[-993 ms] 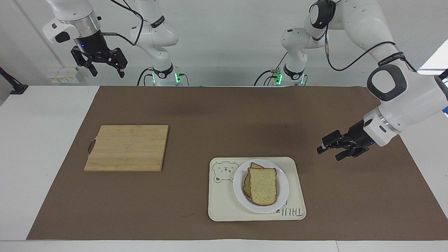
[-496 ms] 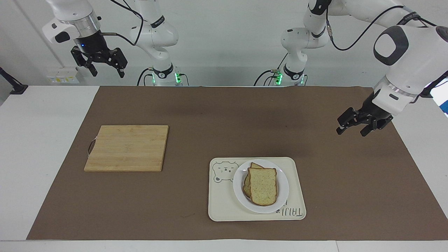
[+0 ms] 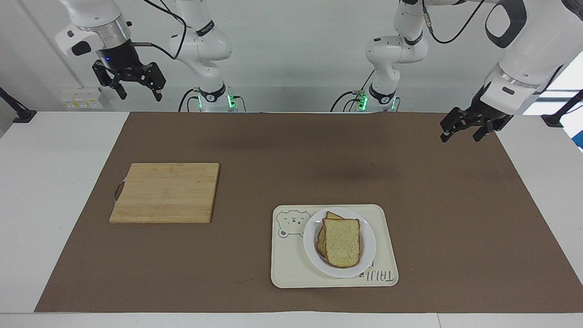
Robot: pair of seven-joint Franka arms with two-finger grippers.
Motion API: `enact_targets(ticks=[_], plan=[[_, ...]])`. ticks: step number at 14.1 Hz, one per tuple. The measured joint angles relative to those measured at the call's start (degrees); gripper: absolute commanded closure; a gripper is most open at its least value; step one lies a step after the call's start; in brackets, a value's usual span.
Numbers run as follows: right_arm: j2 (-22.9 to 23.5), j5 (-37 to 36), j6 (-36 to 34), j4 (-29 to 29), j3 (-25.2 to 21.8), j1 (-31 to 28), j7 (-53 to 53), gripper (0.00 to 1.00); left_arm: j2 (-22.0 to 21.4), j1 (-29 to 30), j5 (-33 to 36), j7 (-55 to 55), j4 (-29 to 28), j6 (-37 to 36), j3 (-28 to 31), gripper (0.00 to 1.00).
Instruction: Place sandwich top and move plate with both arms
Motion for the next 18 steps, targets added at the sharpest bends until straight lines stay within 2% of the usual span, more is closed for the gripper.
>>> enact_targets(ticks=[4, 6, 18], plan=[[0.0, 0.0, 0.0, 0.0, -0.1, 0.0, 0.1, 0.00, -6.7, -1.7, 3.0, 0.5, -7.1, -0.5, -0.2, 0.00], [0.0, 0.0, 0.0, 0.0, -0.1, 0.0, 0.2, 0.00, -8.3, -1.8, 3.1, 1.9, -8.5, -0.8, -0.2, 0.00], [0.0, 0.0, 0.0, 0.4, -0.2, 0.0, 0.2, 0.00, -8.4, -1.8, 0.1, 3.6, -7.3, -4.4, 0.6, 0.00]])
